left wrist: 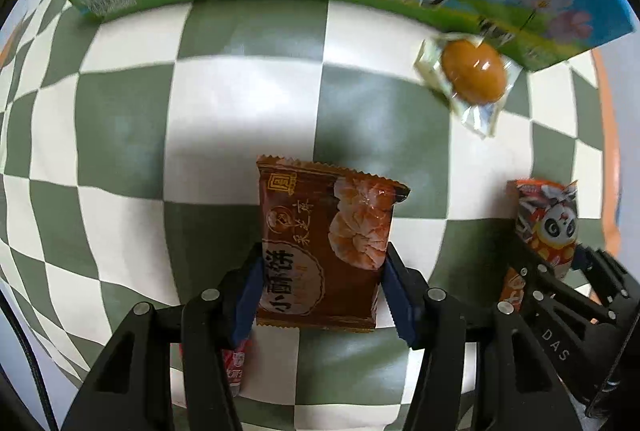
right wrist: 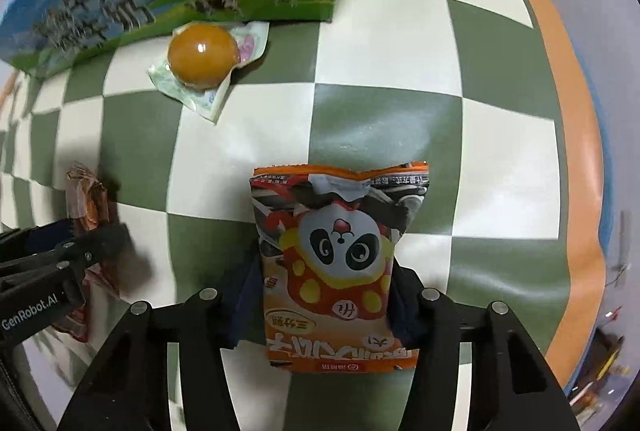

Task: Organize snacks
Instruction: 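Carry both packs into the box and open both tools, then lift both tools out of the box toward the last snacks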

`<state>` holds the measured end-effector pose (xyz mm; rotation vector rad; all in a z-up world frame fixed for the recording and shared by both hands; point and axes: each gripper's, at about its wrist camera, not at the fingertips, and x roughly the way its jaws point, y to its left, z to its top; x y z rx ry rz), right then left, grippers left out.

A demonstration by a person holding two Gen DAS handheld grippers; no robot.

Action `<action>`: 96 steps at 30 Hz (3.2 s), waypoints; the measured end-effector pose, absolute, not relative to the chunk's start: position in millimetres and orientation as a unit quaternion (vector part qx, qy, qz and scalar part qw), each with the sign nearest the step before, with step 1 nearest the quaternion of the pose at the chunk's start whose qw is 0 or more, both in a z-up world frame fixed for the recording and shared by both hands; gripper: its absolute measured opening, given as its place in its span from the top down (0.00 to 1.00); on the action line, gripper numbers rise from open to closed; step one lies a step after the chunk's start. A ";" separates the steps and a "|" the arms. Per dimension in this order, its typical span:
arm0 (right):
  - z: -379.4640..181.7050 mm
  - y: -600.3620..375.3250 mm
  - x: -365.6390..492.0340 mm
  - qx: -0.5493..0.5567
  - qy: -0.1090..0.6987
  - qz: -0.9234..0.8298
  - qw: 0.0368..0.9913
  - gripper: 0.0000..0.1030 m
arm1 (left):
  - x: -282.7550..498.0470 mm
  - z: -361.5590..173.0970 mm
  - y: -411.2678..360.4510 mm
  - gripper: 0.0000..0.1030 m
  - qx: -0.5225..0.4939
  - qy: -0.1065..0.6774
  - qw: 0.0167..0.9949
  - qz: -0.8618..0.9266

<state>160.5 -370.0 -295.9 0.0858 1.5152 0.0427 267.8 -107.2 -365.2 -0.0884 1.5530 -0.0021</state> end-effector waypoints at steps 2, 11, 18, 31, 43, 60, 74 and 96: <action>-281.9 -384.7 161.4 0.075 0.684 0.027 0.725 0.46 | 261.5 -342.2 -106.3 0.49 -0.044 0.694 0.719 -0.008; -180.1 -397.1 176.7 0.160 0.623 0.101 0.759 0.46 | 284.4 -237.8 -102.7 0.49 -0.091 0.646 0.755 -0.068; -116.6 -365.2 243.1 0.178 0.571 0.143 0.788 0.46 | 353.4 -169.1 -89.8 0.49 -0.117 0.609 0.779 -0.091; -175.9 -325.4 393.3 0.145 0.601 0.118 0.777 0.46 | 519.9 -234.4 -43.1 0.49 -0.104 0.673 0.731 -0.039; -227.5 -309.5 417.3 0.111 0.647 0.098 0.748 0.06 | 532.9 -277.2 -24.6 0.22 -0.070 0.699 0.712 0.000; -179.0 -315.7 380.6 0.067 0.607 0.045 0.790 0.04 | 470.4 -212.0 -15.6 0.16 -0.040 0.605 0.795 0.011; -99.8 -321.1 305.0 0.046 0.543 0.019 0.838 0.04 | 385.1 -131.8 -23.2 0.16 -0.018 0.511 0.859 0.004; -104.7 -324.8 222.3 0.118 0.551 0.086 0.822 0.17 | 293.3 -141.3 -16.6 0.16 -0.040 0.522 0.850 0.054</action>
